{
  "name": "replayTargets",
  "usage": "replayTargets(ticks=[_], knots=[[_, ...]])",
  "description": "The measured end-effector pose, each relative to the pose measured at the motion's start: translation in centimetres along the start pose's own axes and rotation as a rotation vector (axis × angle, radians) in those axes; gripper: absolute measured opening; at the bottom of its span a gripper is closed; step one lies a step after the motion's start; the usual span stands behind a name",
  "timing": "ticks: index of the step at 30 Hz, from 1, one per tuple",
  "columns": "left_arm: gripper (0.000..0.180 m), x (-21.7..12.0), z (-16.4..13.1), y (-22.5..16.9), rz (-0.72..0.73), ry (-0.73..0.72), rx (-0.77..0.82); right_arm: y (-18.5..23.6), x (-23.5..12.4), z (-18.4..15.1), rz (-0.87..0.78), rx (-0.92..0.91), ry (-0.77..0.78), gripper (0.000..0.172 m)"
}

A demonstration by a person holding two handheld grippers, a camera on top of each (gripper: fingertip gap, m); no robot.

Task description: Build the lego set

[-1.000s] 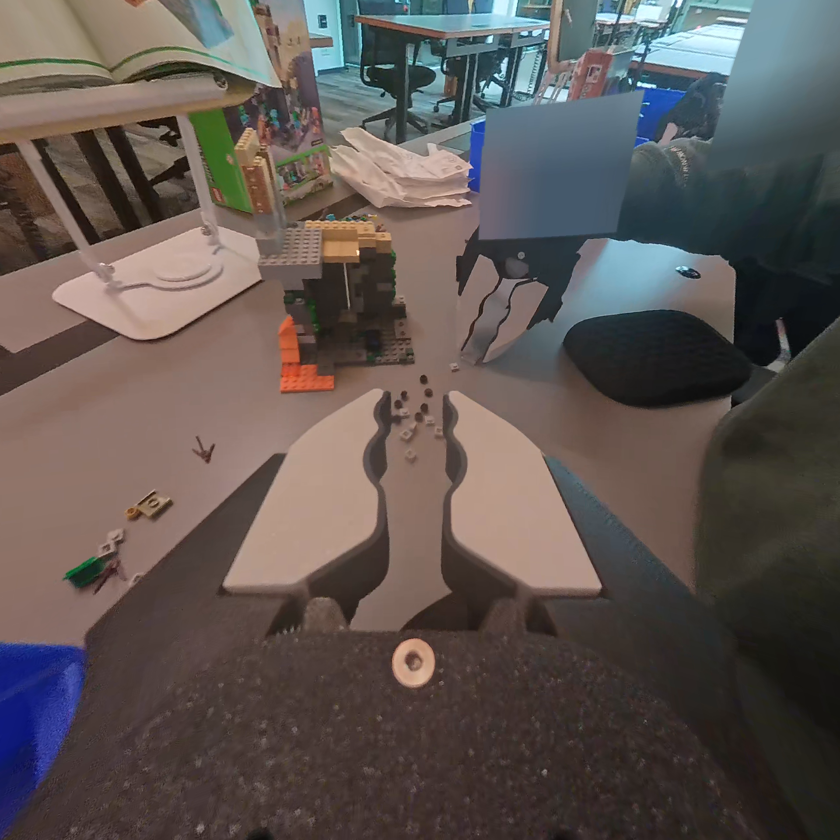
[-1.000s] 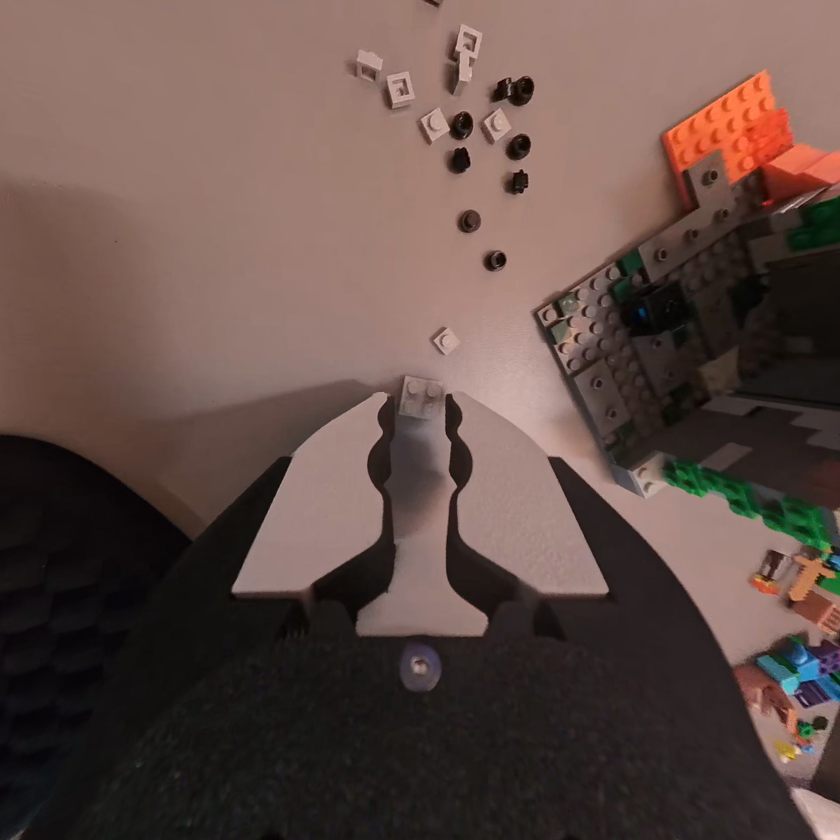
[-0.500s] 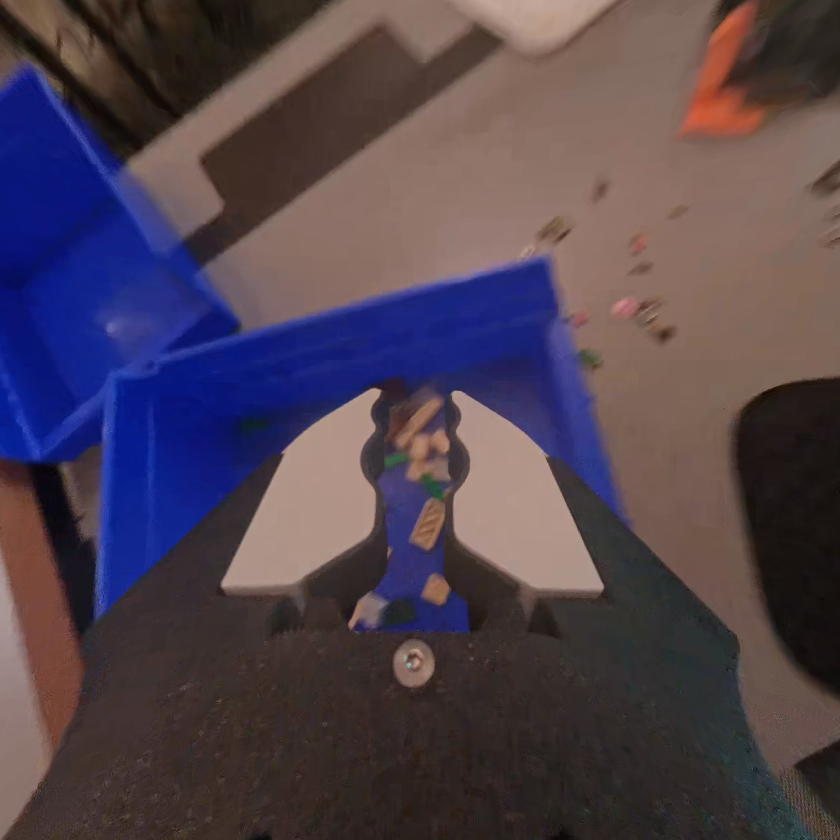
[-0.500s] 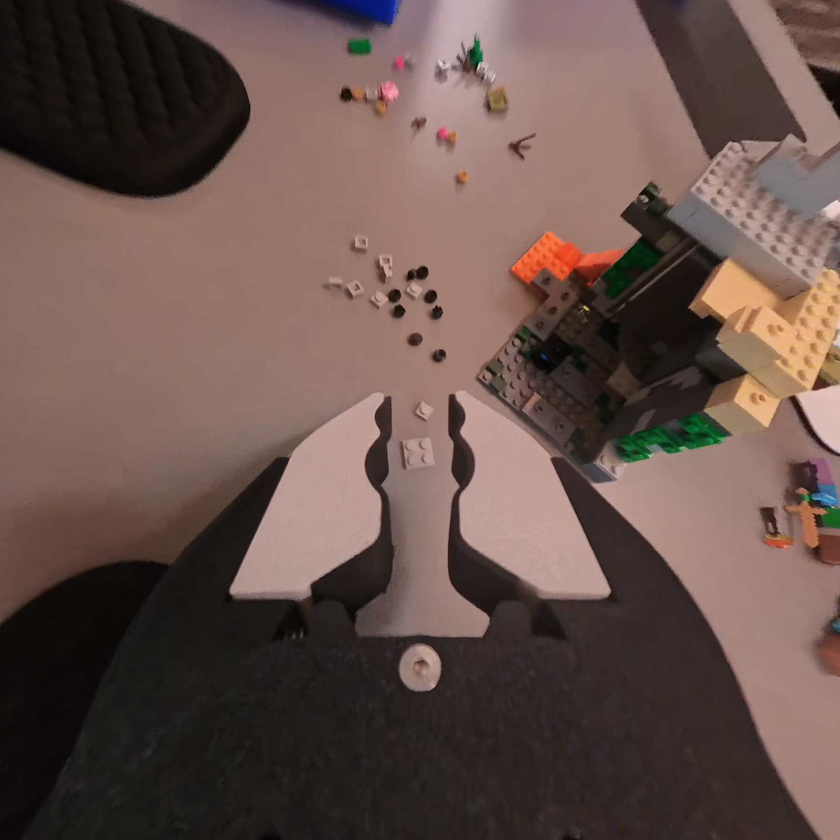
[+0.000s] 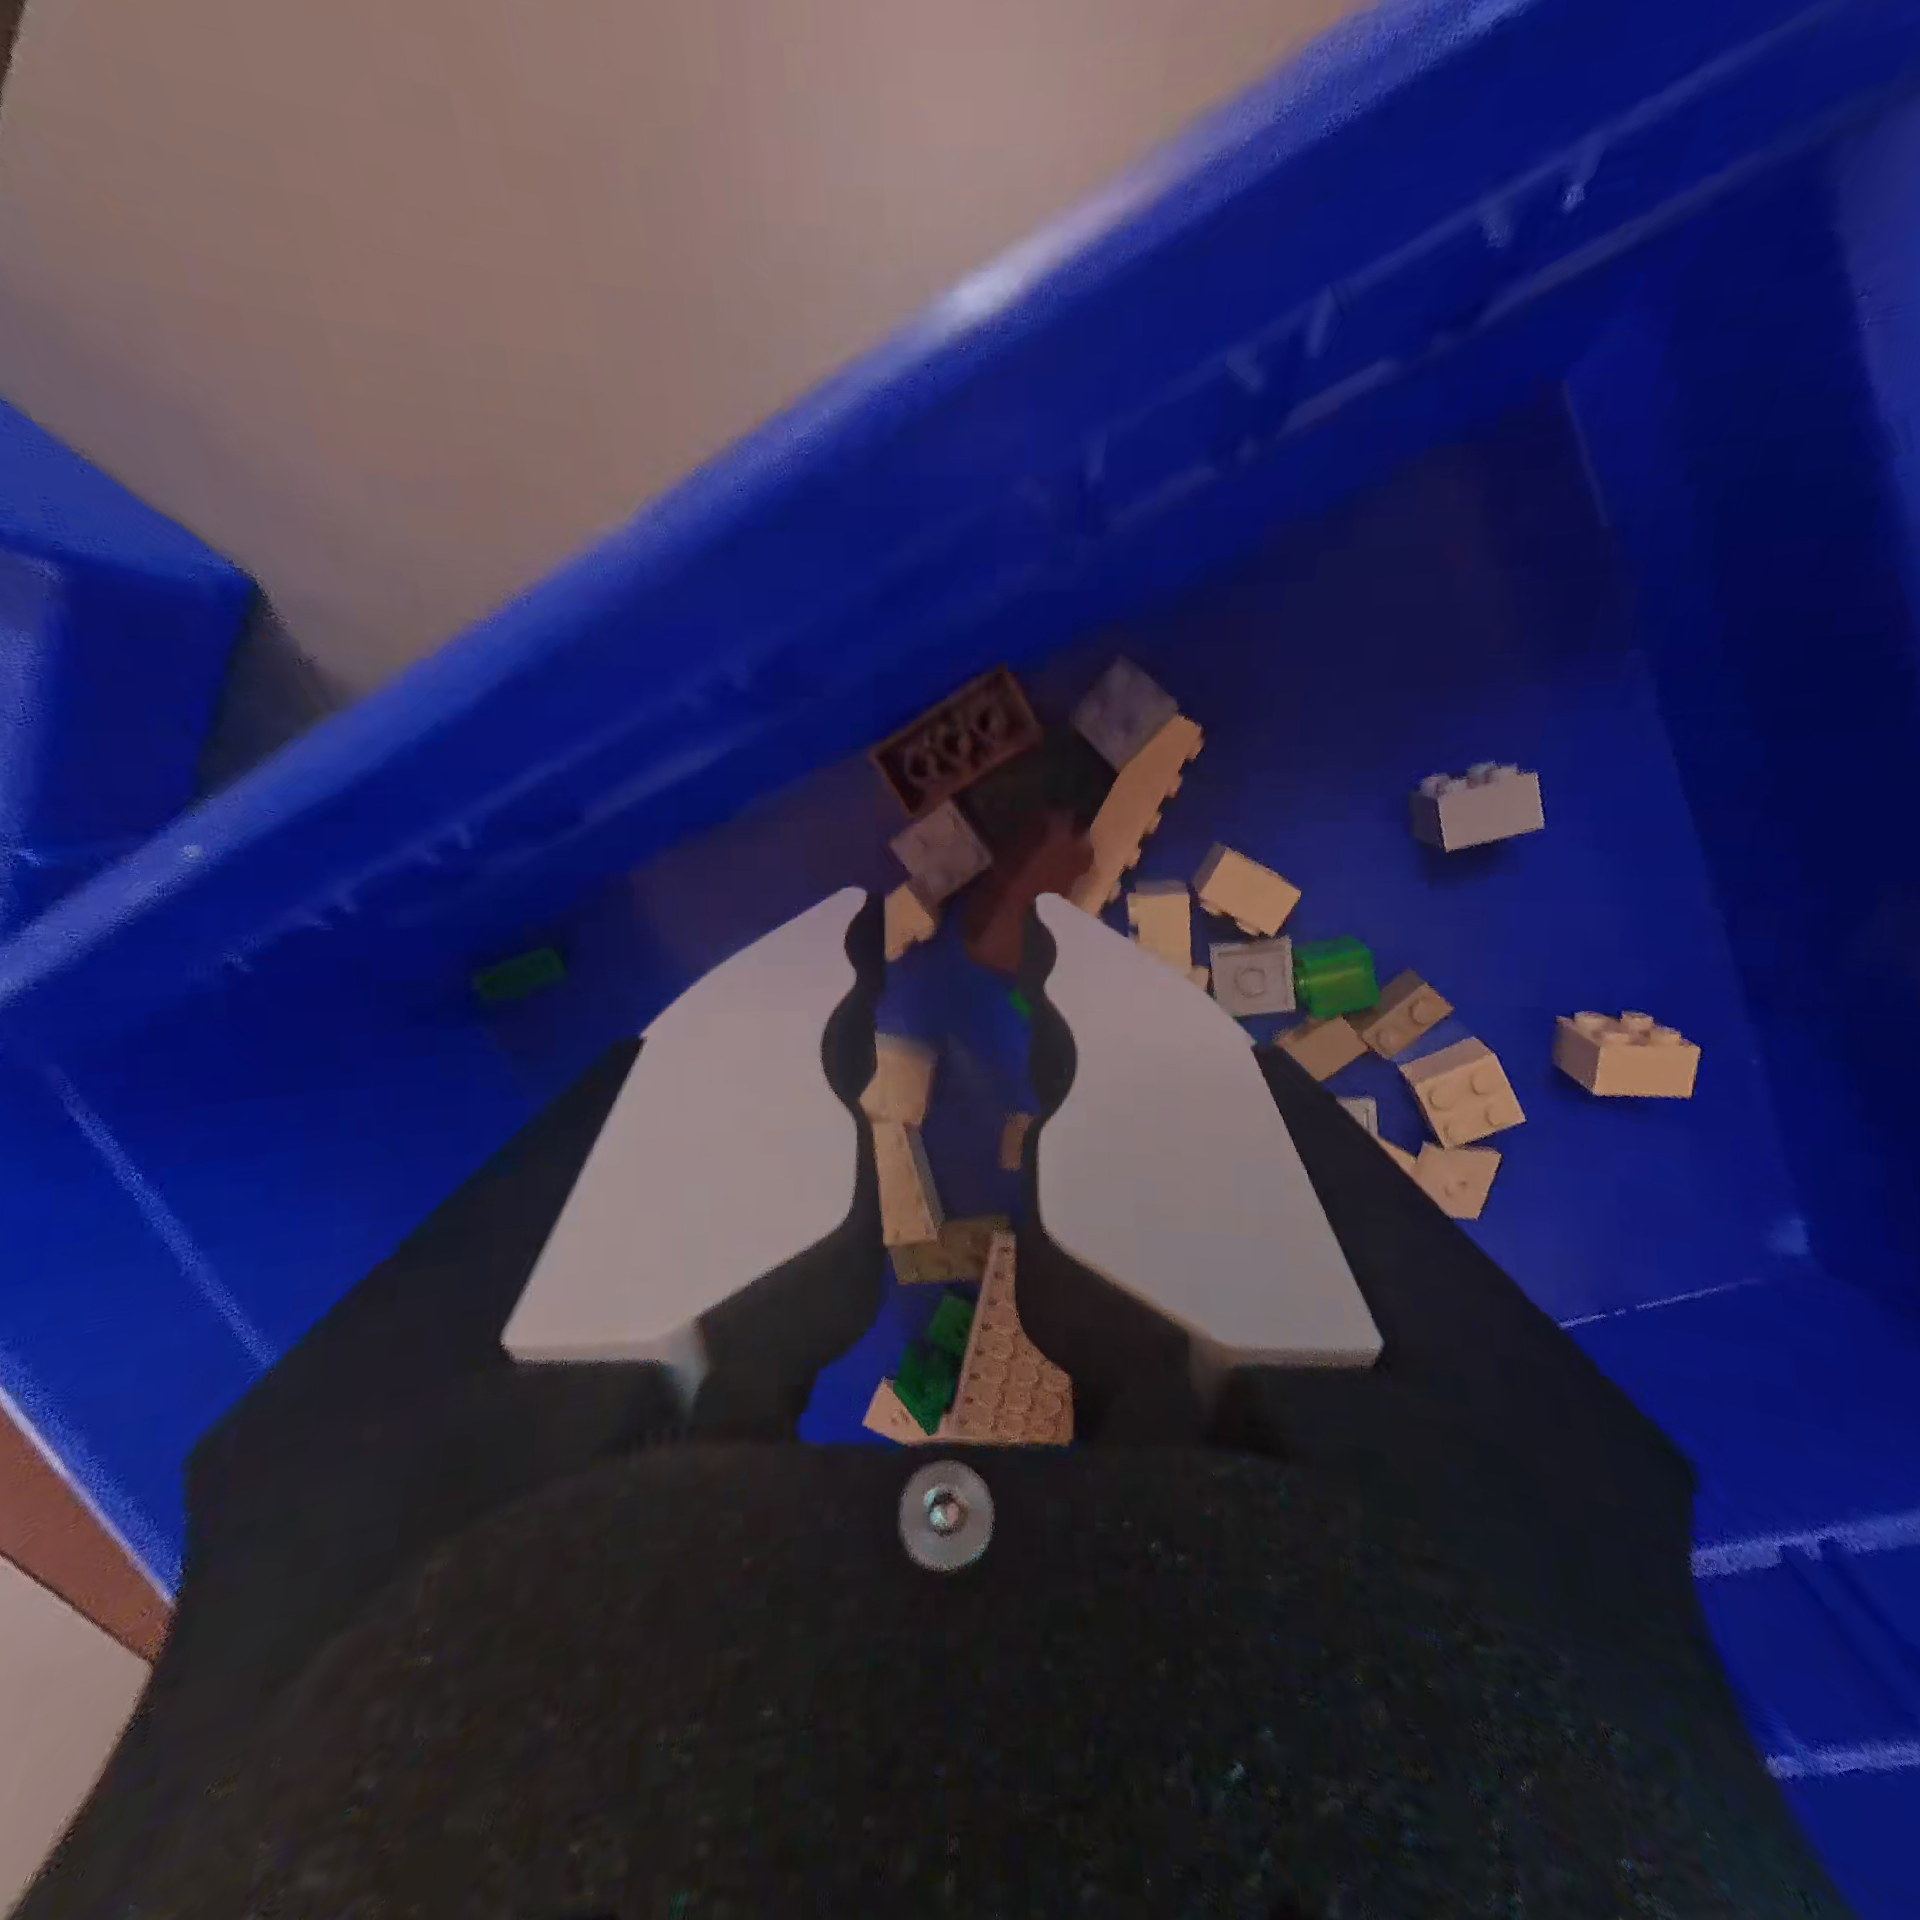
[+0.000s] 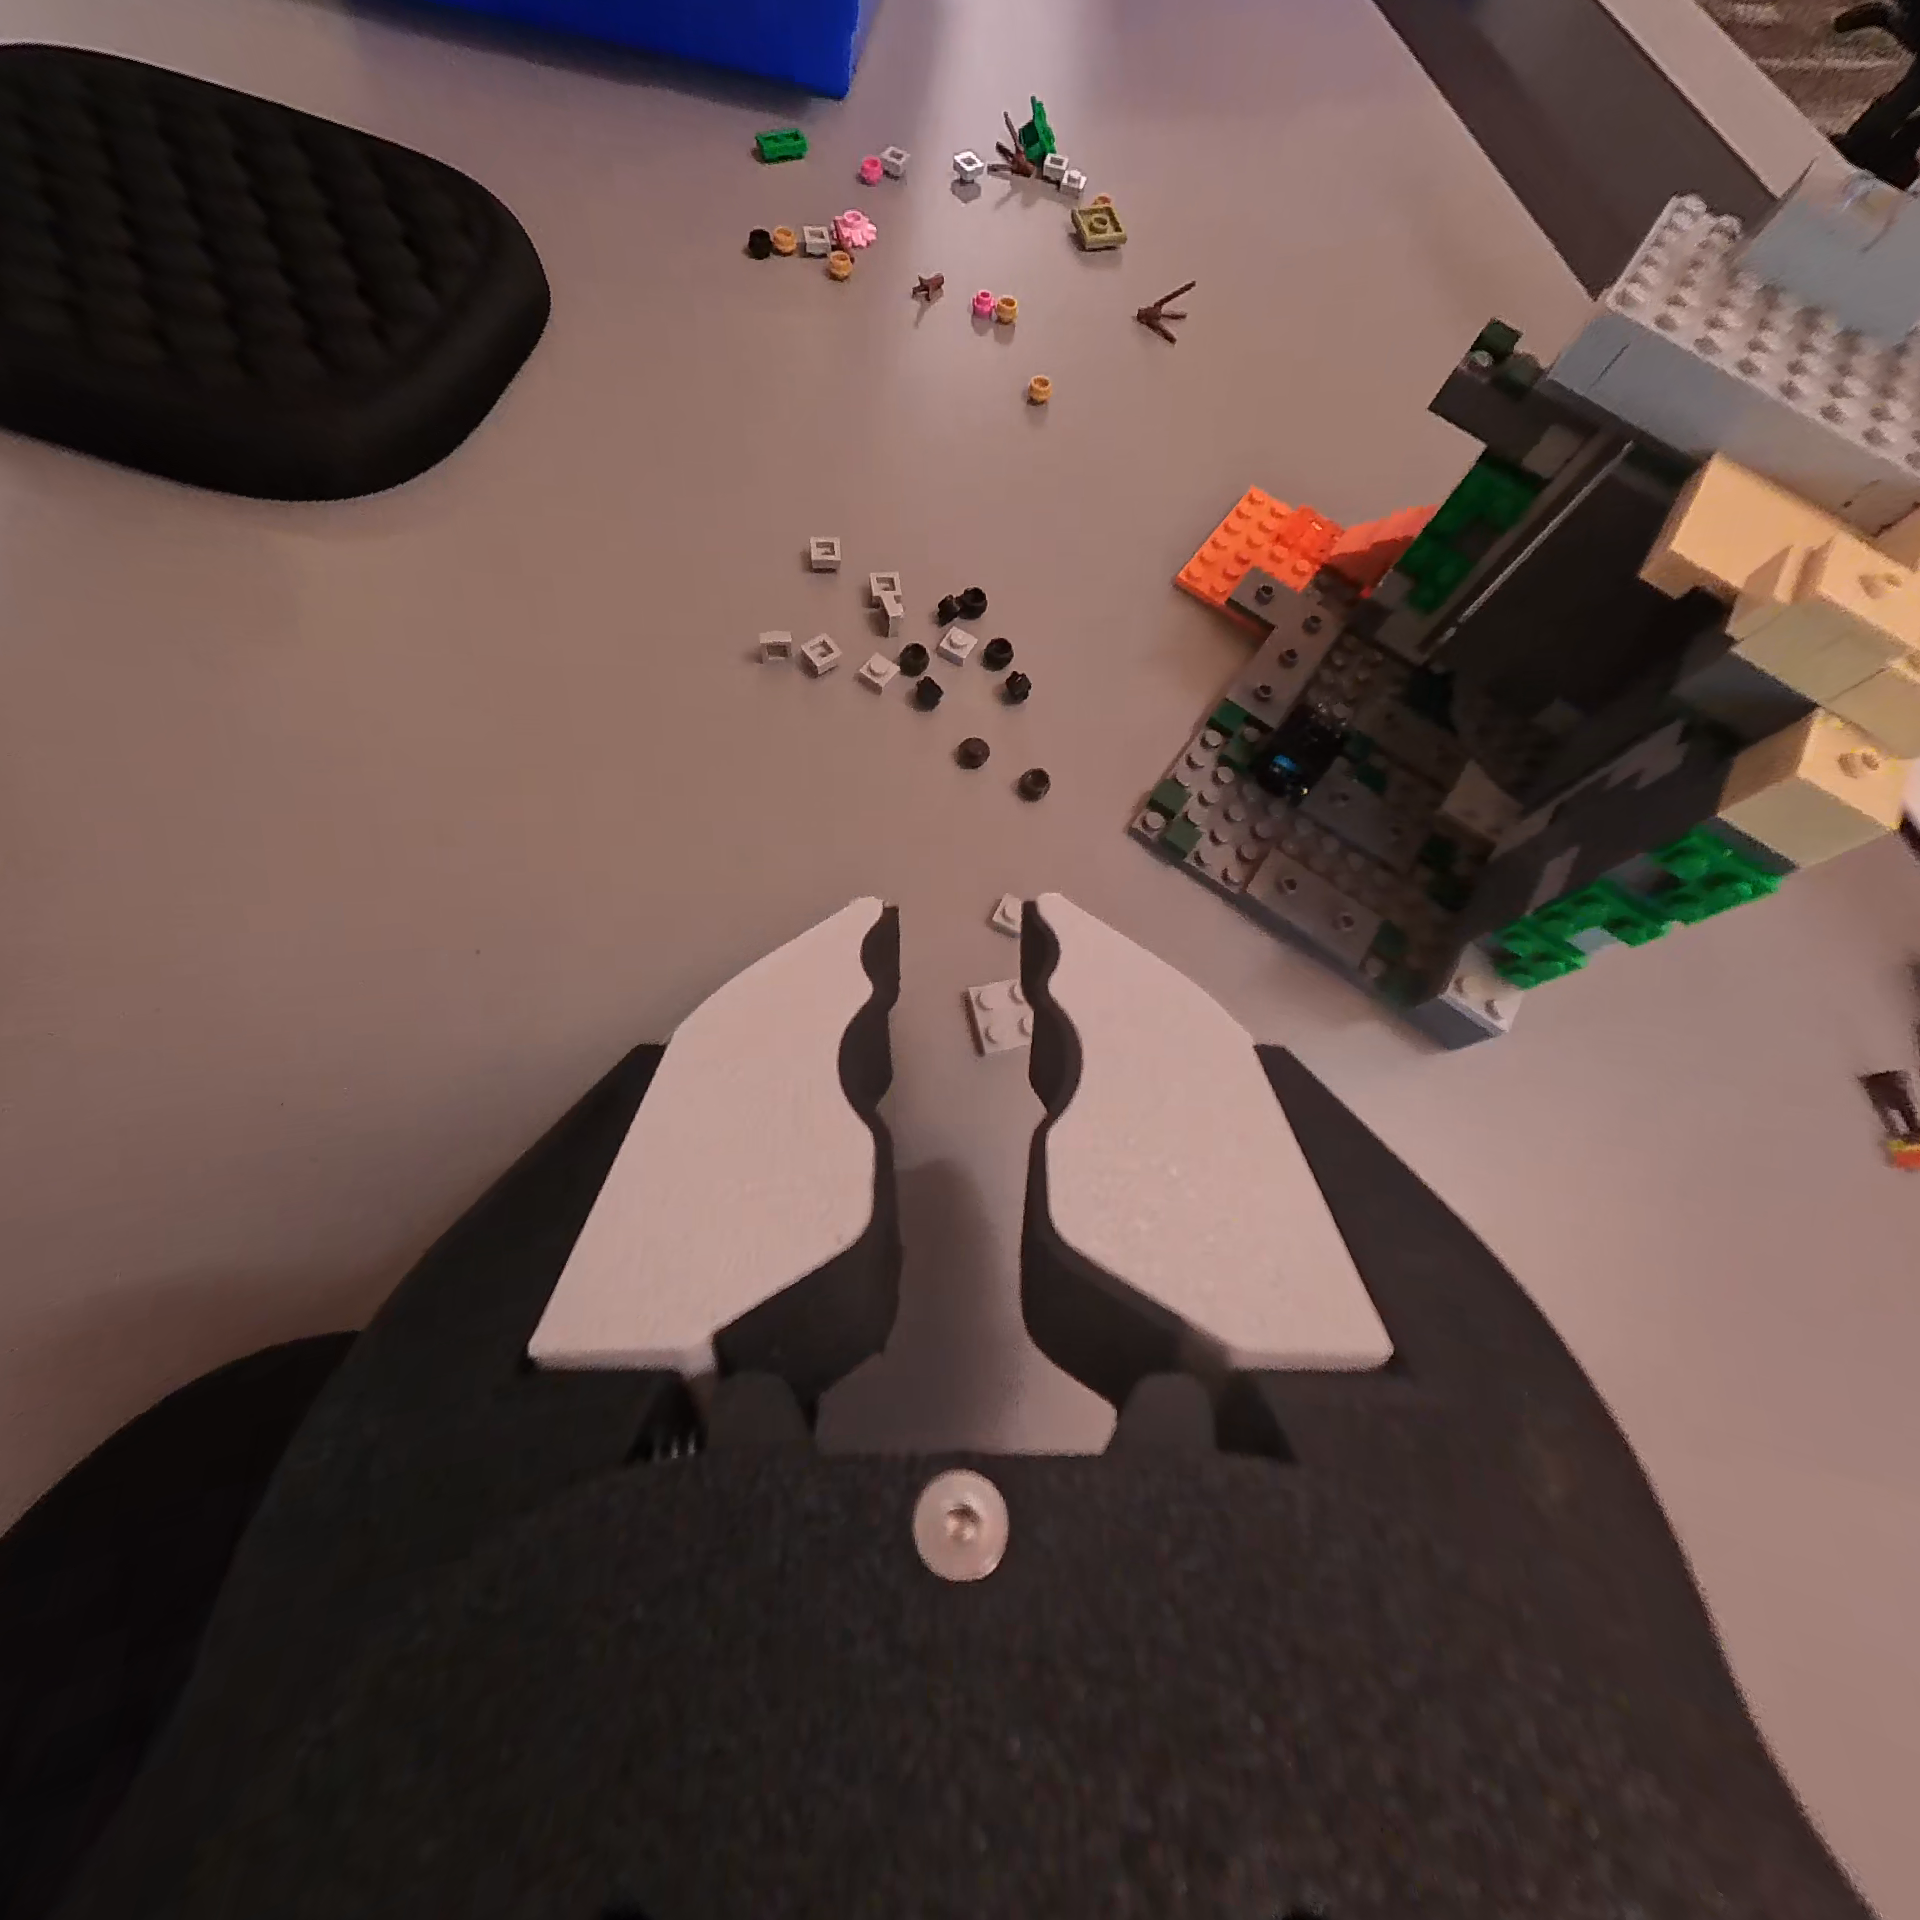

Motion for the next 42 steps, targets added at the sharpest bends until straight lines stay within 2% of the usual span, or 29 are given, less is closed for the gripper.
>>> replayTargets(ticks=[5, 13, 16, 17, 21, 27, 32, 37, 42], knots=[[0.021, -0.1, 1.9, -0.9, -0.121, -0.073, 0.052, 0.1, 0.2, -0.3, -0.004, 0.015, -0.003, 0.021], [0.024, 2.3, 2.9, -2.6, -0.130, -0.020, 0.094, 0.1, 0.5, -0.4, -0.002, 0.026, -0.008, 0.021], [0.024, 3.0, 2.8, -2.7, -0.096, 0.000, 0.093, 0.2, 0.5, -0.3, -0.003, 0.022, -0.012, 0.020], [0.017, 2.9, 2.8, -2.7, -0.086, -0.009, 0.090, 0.2, 0.5, -0.2, -0.003, 0.020, -0.013, 0.020], [0.017, 2.2, 2.6, -3.1, -0.038, -0.055, 0.085, 0.6, 0.2, 0.3, -0.002, 0.008, -0.030, 0.020], [0.016, -0.9, 3.5, -5.6, 0.088, -0.168, 0.128, 1.3, -0.2, 1.6, 0.000, -0.025, -0.071, 0.020], [0.016, -3.8, 5.4, -9.1, 0.195, -0.288, 0.201, 2.4, 0.1, 4.1, 0.033, -0.069, -0.125, 0.020], [0.016, -4.3, 6.1, -10.8, 0.273, -0.290, 0.227, 3.7, 0.8, 6.5, 0.068, -0.129, -0.172, 0.020], [0.016, -2.6, 4.2, -10.5, 0.238, -0.214, 0.179, 4.8, 1.3, 6.9, 0.087, -0.153, -0.180, 0.020]])
Point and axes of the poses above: each gripper's, where its closed fingertips meet, x out along the fingers, z out of its top, y = z × x across the jaws, the point moved 9 cm from there along -x, back along the fingers, and after that the axes turned 8 degrees about y, right-handed, at the moved point
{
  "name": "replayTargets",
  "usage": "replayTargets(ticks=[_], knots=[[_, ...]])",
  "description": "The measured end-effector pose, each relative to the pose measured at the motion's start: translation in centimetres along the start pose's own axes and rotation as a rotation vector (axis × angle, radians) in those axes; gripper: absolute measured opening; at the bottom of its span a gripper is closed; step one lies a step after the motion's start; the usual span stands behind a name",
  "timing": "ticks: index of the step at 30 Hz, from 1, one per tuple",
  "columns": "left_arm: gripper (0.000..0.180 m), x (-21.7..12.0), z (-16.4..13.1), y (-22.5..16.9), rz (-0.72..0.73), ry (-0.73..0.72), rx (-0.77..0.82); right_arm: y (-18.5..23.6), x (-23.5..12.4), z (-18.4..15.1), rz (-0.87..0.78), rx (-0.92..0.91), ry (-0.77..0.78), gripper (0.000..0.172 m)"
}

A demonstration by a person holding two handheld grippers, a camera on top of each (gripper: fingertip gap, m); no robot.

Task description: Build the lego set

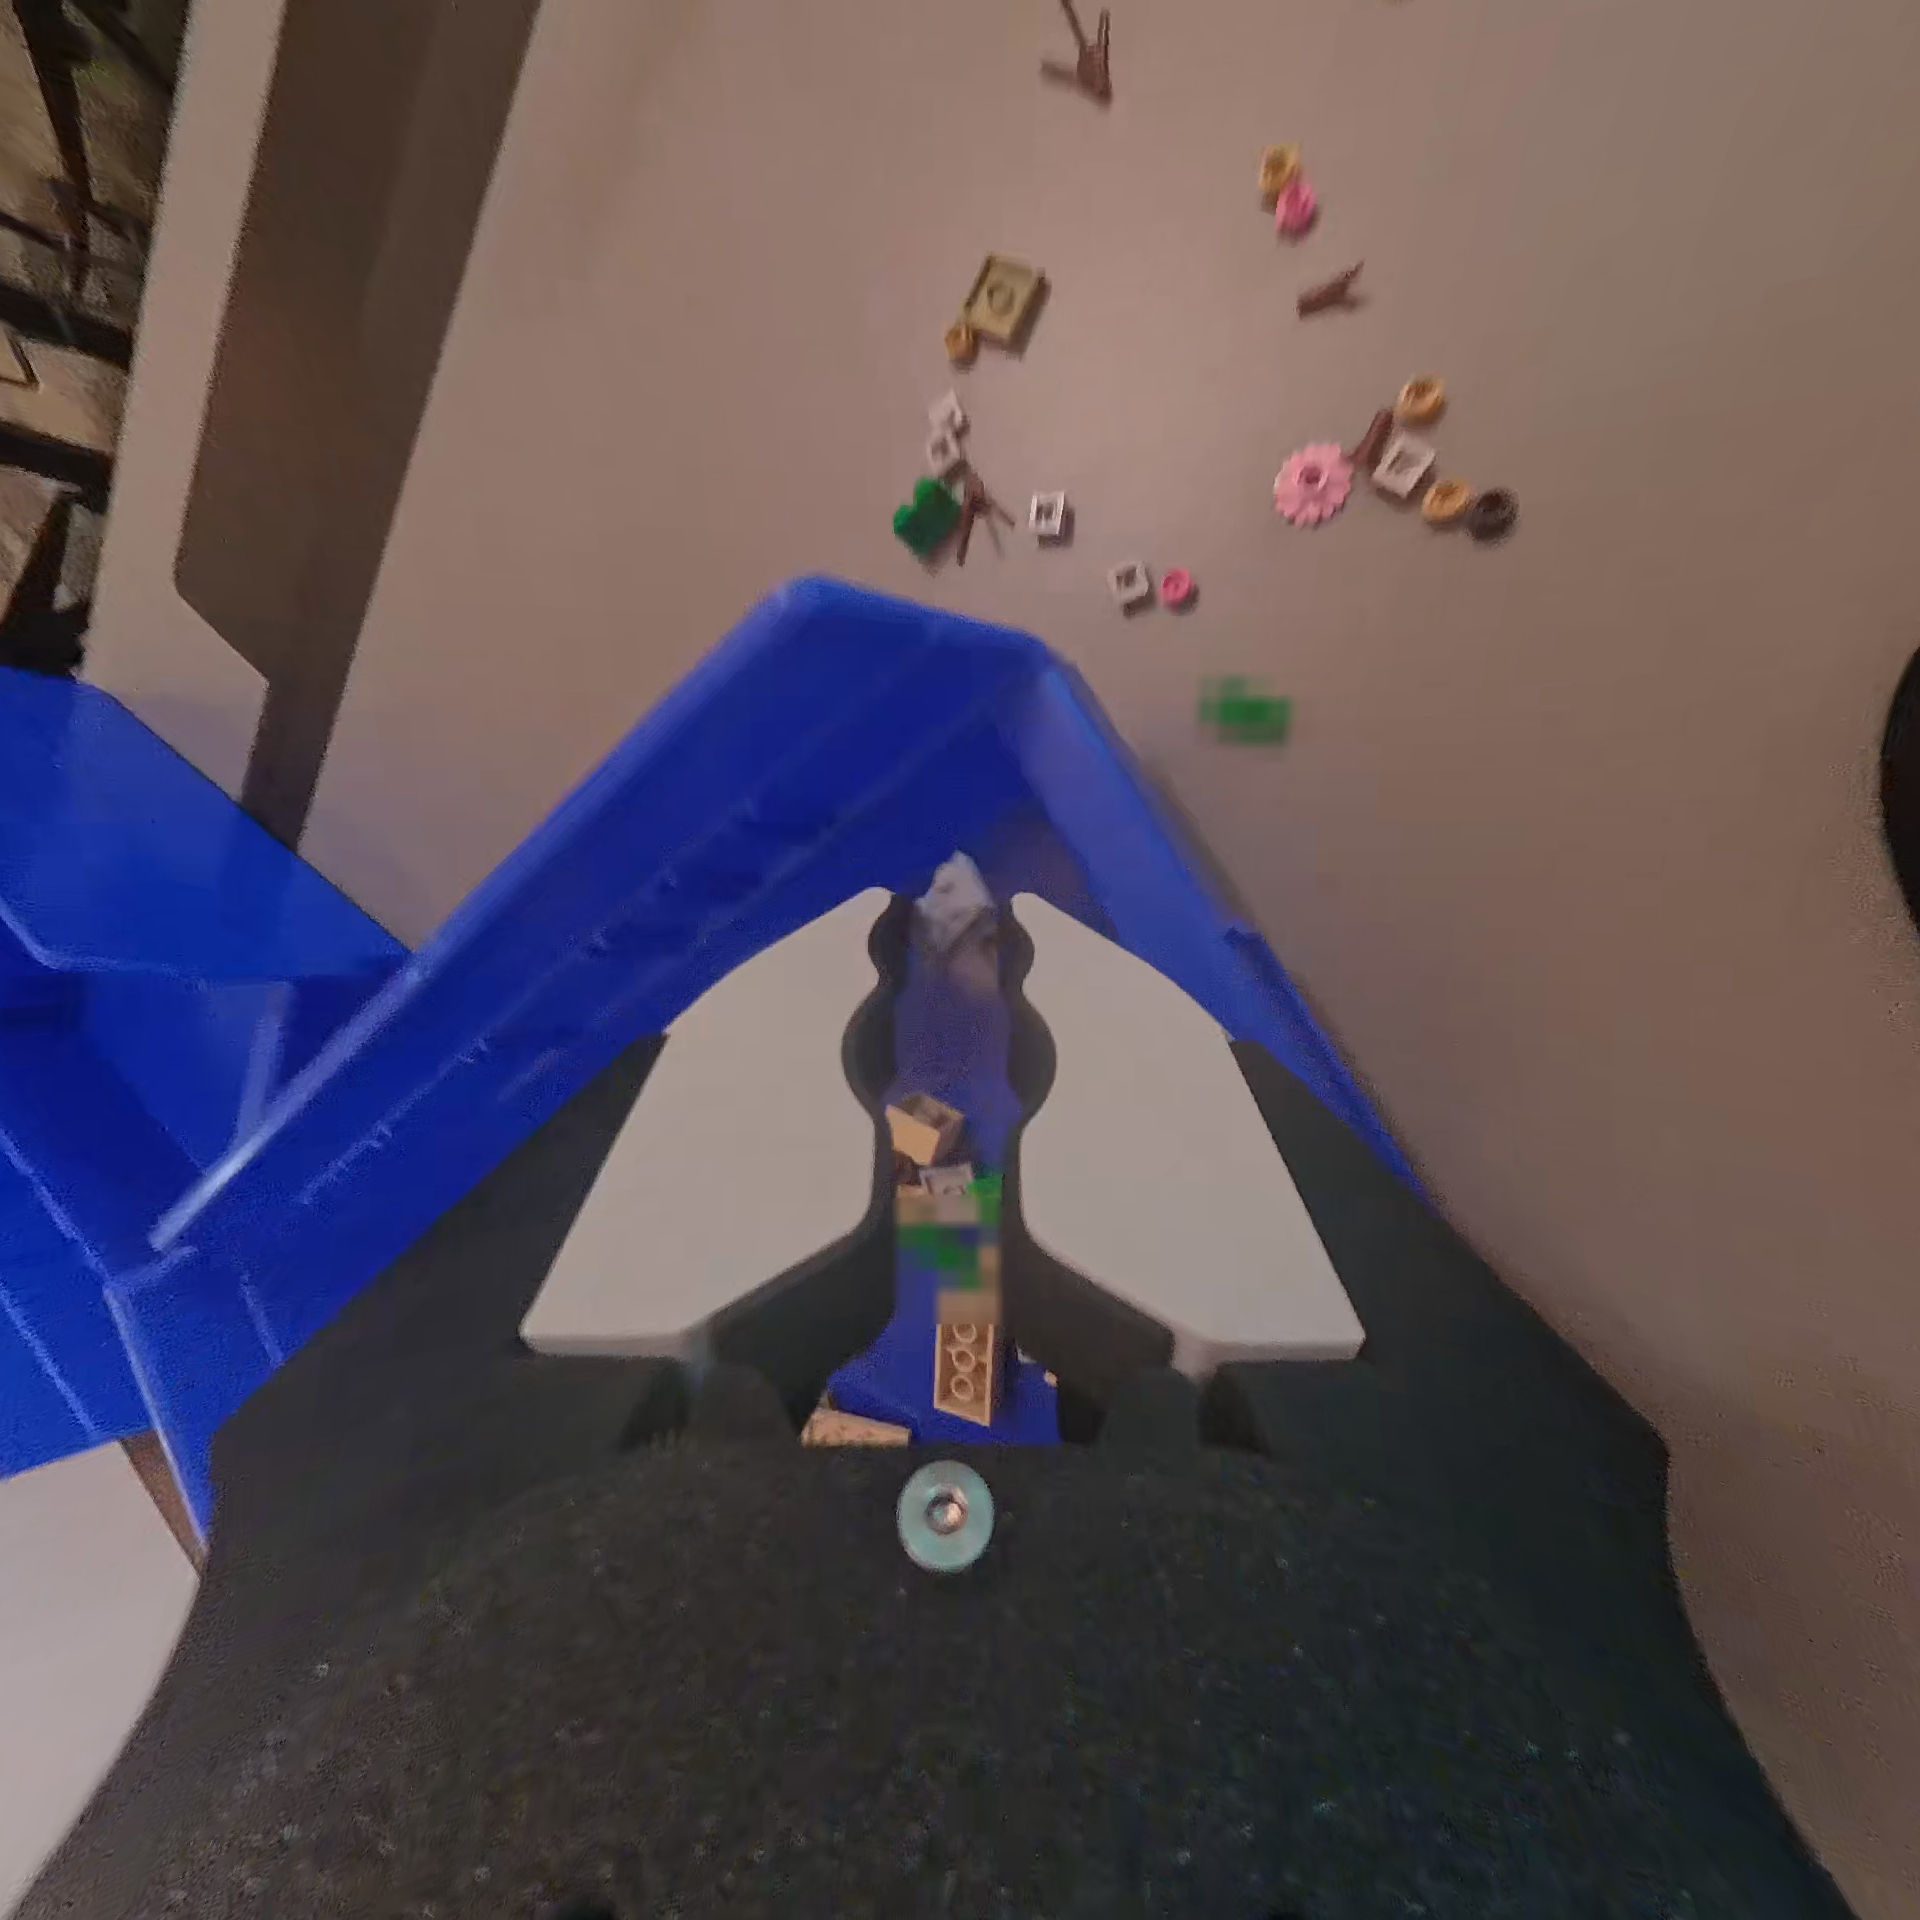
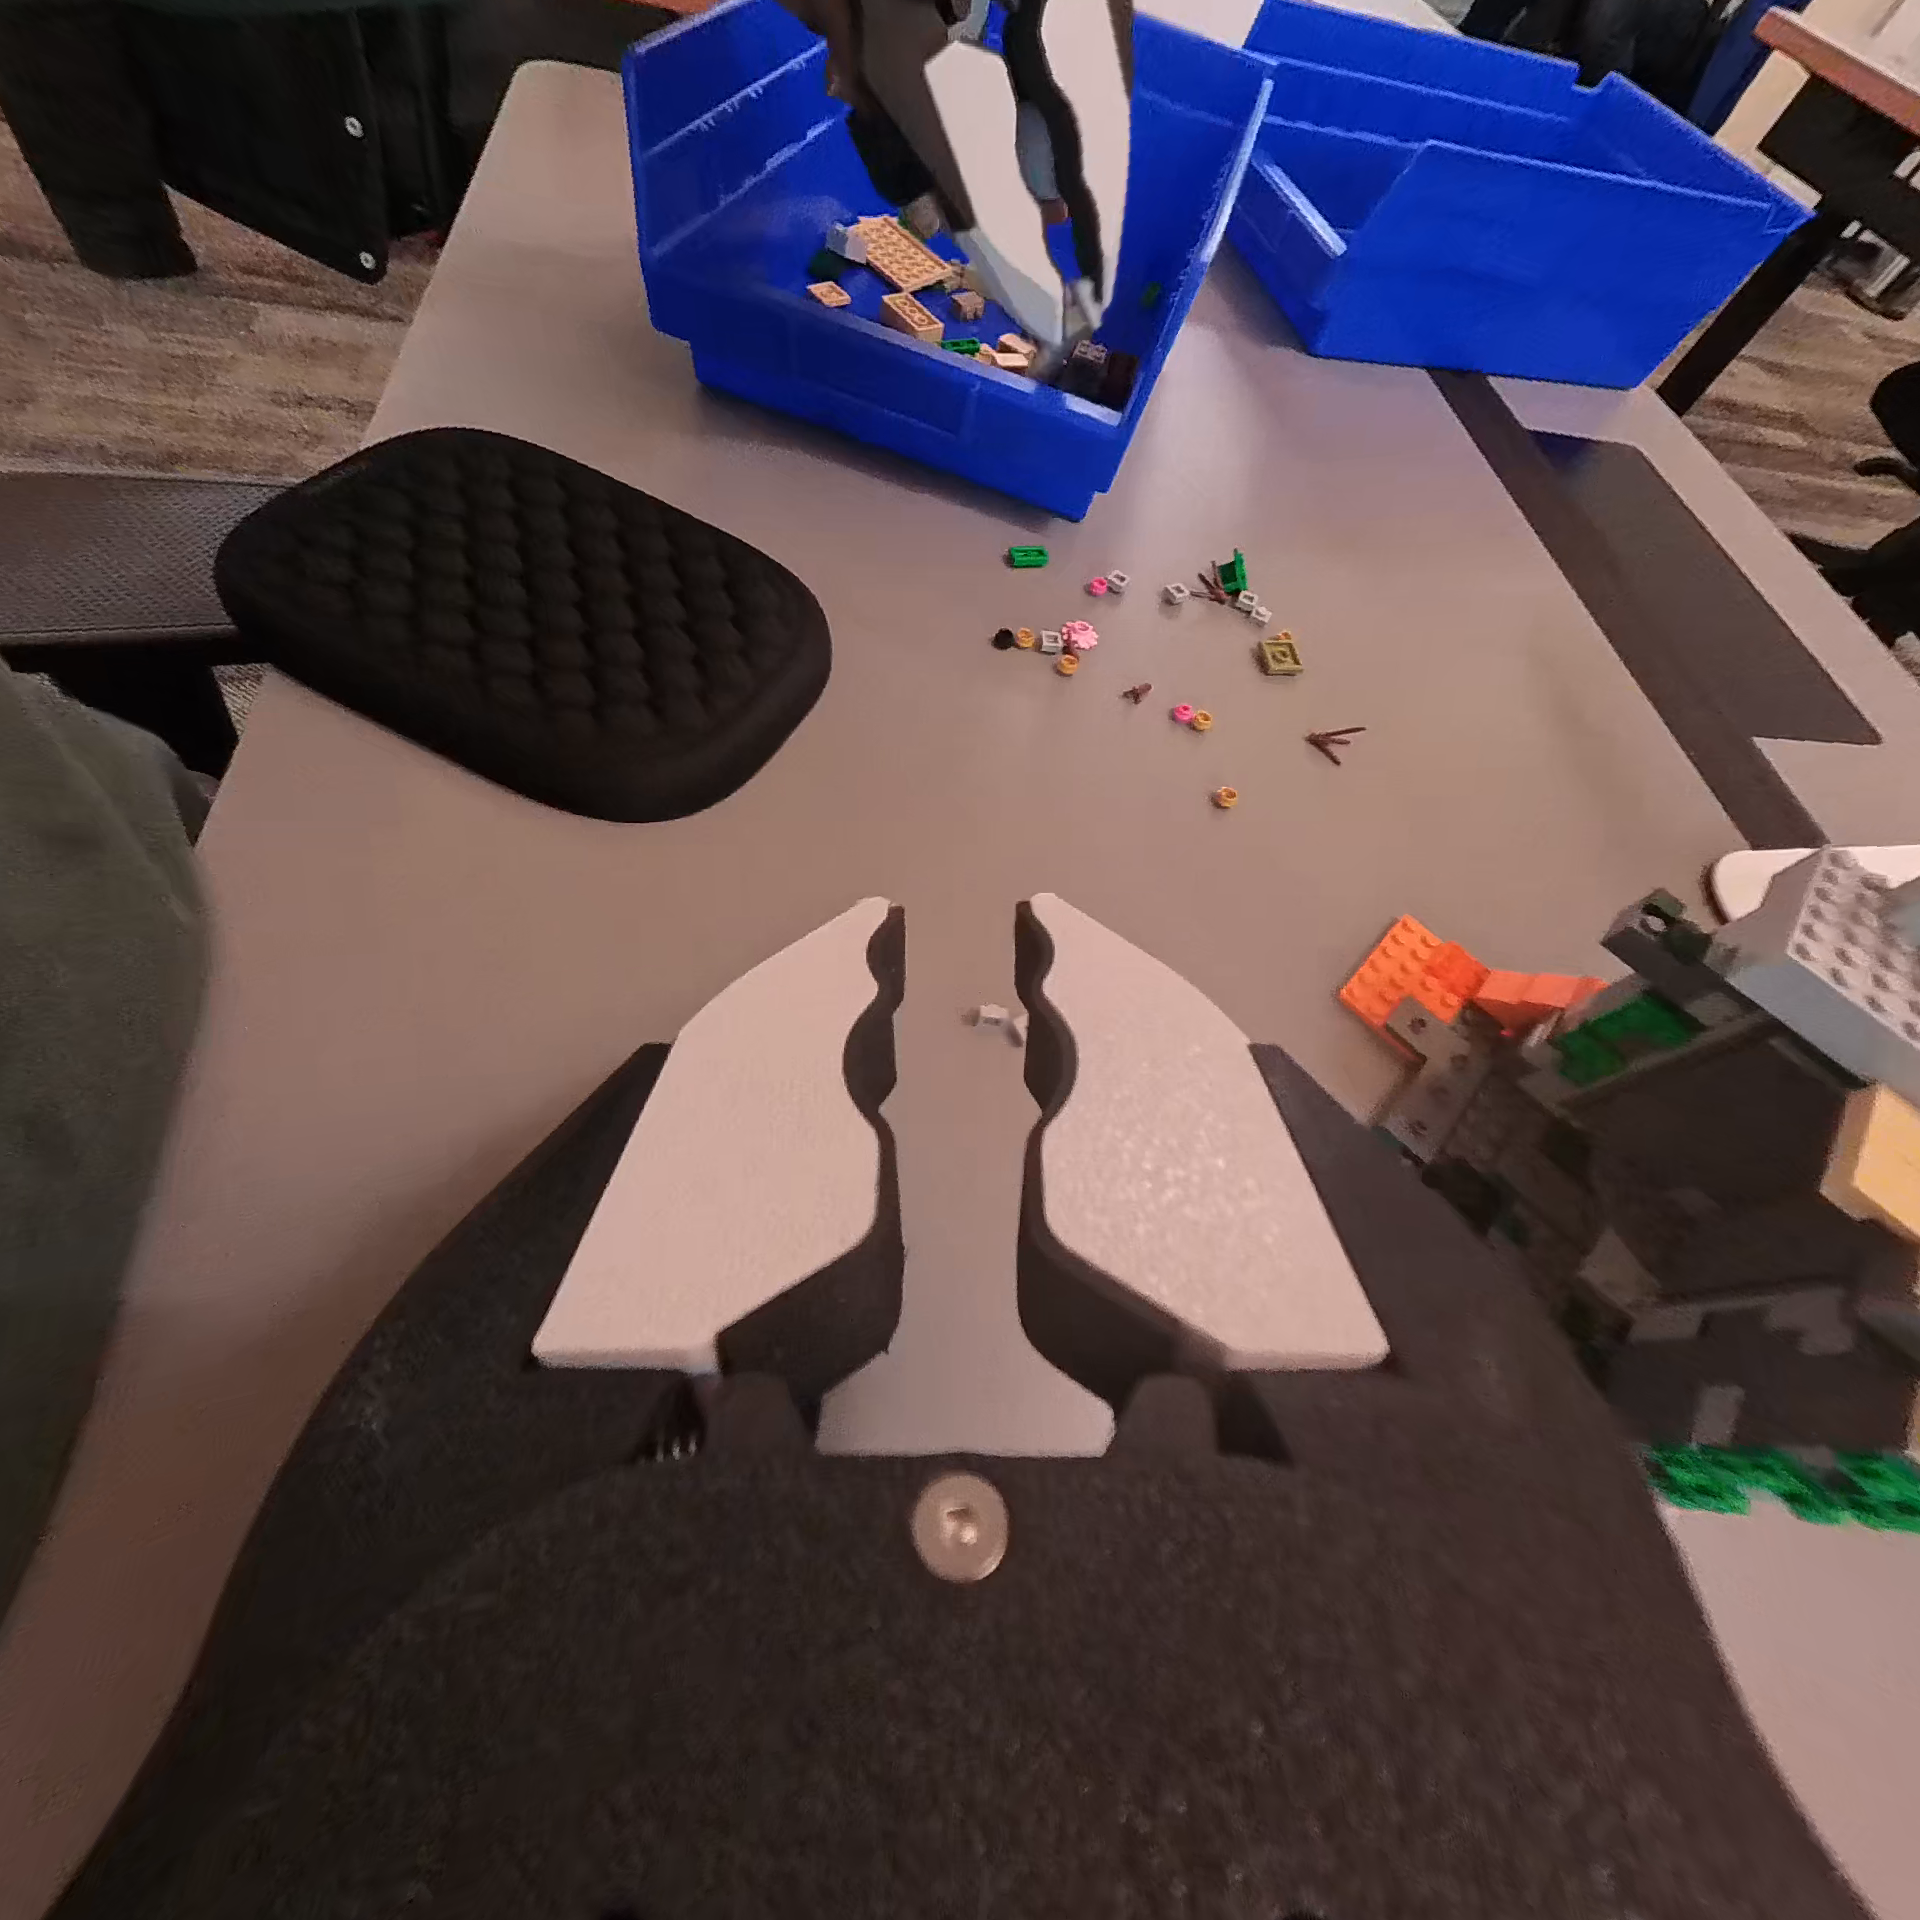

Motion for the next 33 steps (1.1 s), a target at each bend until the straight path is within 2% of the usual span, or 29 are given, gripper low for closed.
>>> replayTargets(ticks=[6, 12, 15, 18, 23, 33], knots=[[0.016, 1.3, -2.4, 0.2, -0.061, 0.049, -0.049, 0.3, 0.3, -0.9, 0.008, 0.036, 0.005, 0.020], [0.016, 1.8, -2.5, 0.9, -0.112, 0.036, -0.055, 0.1, 0.3, -1.6, 0.006, 0.065, 0.014, 0.020], [0.015, 2.6, -1.8, 0.1, -0.223, -0.011, 0.008, -0.1, 0.2, -1.9, 0.005, 0.080, 0.017, 0.020], [0.017, 3.3, -1.7, 0.3, -0.248, 0.029, 0.082, -0.3, 0.1, -2.3, 0.003, 0.095, 0.025, 0.020], [0.027, 3.6, -1.7, 1.0, -0.325, -0.010, 0.157, -1.1, -0.2, -2.9, -0.004, 0.142, 0.042, 0.020], [0.028, 5.1, -2.4, 1.8, -0.499, -0.086, 0.318, -3.9, 0.8, -2.2, -0.052, 0.250, 0.140, 0.020]])
Point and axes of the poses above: each gripper's, where its closed fingertips meet, x out along the fingers, z out of its top, y = z × x across the jaws, the point moved 9 cm from there along -x, back along the fingers, and after that the axes turned 8 degrees about y, right-handed, at the moved point
